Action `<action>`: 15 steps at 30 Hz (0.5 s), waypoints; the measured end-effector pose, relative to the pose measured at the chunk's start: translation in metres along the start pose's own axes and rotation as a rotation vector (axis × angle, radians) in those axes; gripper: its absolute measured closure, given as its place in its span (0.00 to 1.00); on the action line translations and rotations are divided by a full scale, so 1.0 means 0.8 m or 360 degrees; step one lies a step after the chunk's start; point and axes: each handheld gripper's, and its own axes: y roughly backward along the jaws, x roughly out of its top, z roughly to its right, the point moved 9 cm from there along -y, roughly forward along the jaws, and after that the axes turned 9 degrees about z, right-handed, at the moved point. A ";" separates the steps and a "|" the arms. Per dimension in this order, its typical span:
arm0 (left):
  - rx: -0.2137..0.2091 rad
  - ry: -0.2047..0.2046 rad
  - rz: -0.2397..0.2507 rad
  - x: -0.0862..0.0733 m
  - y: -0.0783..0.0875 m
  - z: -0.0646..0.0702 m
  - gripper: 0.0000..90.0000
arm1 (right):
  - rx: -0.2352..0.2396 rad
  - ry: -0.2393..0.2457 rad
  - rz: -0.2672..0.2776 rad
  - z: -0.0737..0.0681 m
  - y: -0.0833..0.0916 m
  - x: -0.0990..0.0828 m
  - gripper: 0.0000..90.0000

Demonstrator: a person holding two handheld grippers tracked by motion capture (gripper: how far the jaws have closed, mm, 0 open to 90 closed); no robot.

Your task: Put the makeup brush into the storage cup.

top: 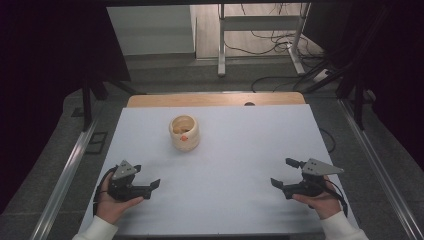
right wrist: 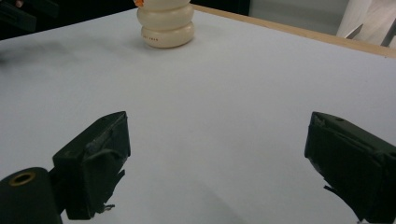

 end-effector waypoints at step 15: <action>-0.0026 -0.0012 -0.0030 -0.008 0.000 0.007 0.12 | -0.0001 0.0010 -0.0037 -0.006 0.006 -0.012 0.07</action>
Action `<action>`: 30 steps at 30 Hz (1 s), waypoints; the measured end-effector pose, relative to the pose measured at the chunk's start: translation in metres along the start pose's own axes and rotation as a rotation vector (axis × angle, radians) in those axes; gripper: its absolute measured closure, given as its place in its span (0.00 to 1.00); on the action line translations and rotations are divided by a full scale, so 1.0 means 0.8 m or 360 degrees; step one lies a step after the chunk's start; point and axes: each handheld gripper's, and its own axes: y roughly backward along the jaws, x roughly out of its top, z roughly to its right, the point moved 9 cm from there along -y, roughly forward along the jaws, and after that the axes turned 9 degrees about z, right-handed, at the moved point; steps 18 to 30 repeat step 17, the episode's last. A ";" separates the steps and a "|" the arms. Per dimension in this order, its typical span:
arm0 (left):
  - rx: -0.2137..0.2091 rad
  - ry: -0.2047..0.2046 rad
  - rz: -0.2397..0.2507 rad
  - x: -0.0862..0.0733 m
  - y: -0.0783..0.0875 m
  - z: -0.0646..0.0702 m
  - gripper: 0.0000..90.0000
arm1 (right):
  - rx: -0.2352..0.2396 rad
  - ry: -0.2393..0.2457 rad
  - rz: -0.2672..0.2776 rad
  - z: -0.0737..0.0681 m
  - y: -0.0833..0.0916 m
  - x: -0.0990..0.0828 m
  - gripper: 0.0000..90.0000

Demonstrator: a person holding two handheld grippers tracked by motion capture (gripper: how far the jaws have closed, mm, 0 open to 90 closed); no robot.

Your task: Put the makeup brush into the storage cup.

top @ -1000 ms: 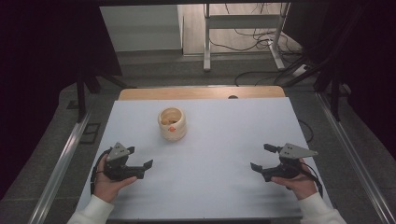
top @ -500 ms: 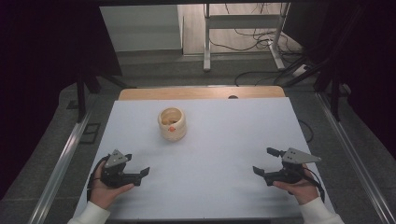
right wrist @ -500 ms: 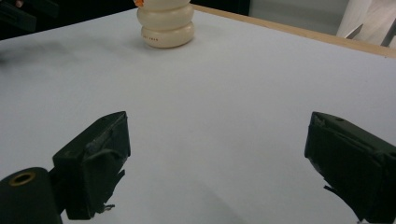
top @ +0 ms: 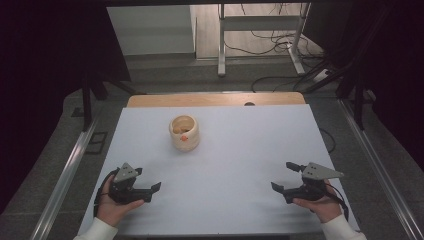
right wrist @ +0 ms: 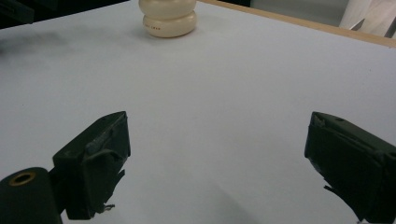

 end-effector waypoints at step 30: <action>-0.0021 -0.0005 -0.0003 0.001 -0.003 0.005 0.12 | 0.0000 0.0011 -0.0006 0.000 -0.001 0.000 0.08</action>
